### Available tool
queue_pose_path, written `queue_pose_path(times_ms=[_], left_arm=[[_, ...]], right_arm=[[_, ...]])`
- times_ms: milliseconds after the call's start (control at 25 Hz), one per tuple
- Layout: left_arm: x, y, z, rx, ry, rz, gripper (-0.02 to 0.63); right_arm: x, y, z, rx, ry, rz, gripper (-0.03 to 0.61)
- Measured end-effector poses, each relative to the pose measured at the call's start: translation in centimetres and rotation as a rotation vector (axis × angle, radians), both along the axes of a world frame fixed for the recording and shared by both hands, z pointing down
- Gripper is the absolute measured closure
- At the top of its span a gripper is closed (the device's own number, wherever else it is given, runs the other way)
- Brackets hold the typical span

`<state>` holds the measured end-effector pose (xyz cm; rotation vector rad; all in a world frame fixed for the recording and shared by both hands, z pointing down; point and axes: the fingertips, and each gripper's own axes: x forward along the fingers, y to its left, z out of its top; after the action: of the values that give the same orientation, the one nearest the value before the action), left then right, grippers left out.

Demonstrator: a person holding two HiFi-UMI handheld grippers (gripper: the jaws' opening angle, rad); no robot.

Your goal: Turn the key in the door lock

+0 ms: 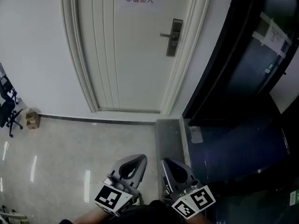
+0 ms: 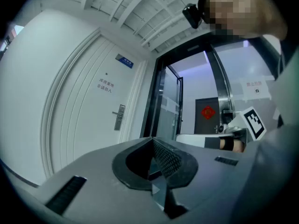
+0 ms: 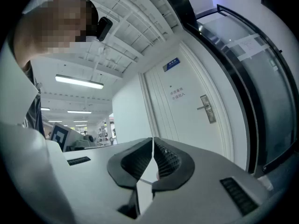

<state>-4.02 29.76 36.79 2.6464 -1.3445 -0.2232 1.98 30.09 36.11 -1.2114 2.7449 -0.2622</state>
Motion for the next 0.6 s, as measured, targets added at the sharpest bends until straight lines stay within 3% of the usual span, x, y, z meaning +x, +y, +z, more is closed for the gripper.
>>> queue_pose_path(times_ms=[600], left_arm=[[-1.9, -14.0, 0.5, -0.042, 0.0, -0.029, 0.611]], right_arm=[[-1.9, -15.2, 0.0, -0.032, -0.017, -0.03, 0.561]])
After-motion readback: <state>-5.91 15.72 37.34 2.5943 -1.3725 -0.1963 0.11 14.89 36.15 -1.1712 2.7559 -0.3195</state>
